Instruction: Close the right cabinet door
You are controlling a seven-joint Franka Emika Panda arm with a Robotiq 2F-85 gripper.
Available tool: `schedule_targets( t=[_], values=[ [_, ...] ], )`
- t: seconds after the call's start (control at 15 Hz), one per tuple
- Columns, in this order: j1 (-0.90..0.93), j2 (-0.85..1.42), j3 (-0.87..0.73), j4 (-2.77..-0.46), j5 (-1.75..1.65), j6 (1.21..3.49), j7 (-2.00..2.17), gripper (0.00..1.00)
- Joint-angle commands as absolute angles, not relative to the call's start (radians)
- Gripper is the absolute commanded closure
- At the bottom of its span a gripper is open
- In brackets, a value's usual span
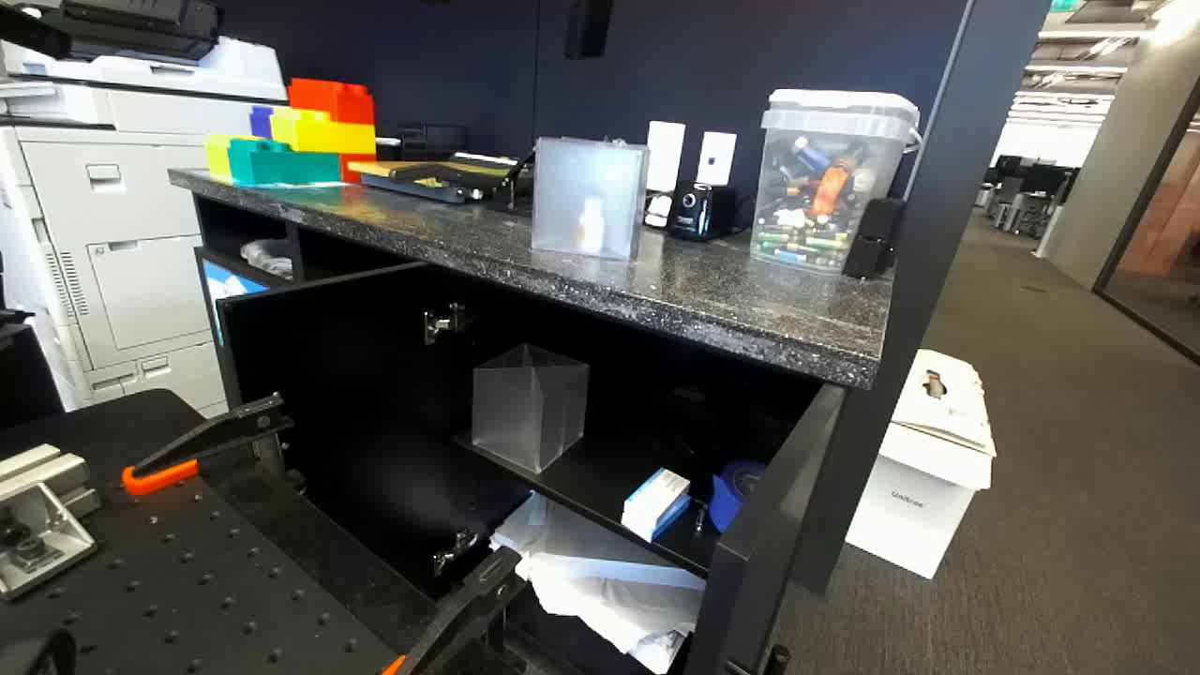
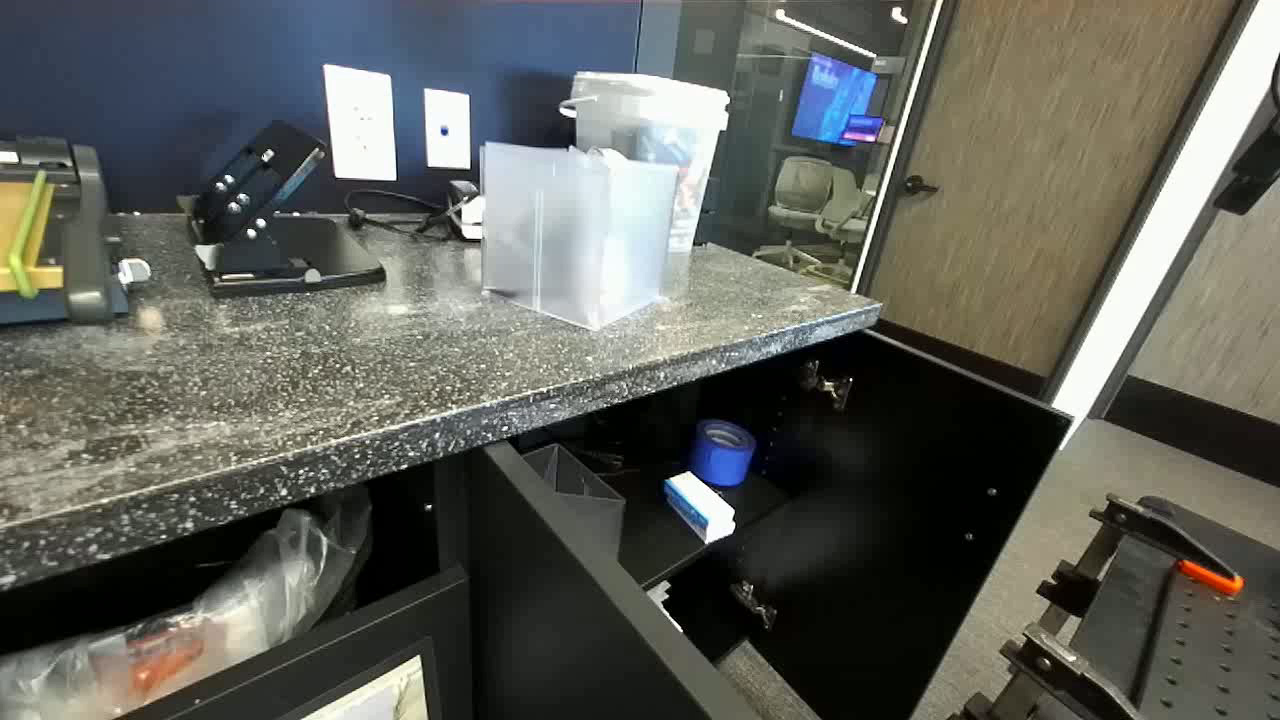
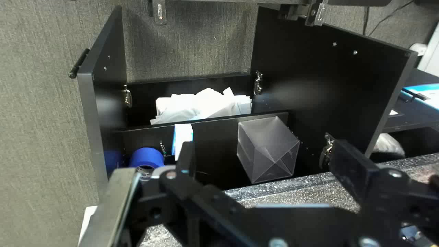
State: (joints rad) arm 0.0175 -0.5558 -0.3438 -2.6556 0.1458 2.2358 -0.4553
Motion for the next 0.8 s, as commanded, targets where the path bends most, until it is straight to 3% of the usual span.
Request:
schedule_targets(
  t=[0.0, 0.4, 0.73],
  values=[
    [-0.003, -0.552, -0.323, -2.654, 0.16, 2.231, -0.465, 0.0],
    [-0.005, -0.531, -0.323, -2.641, 0.162, 2.243, -0.455, 0.0],
    [-0.059, -0.307, -0.337, -2.491, 0.145, 2.304, -0.384, 0.0]
  ],
)
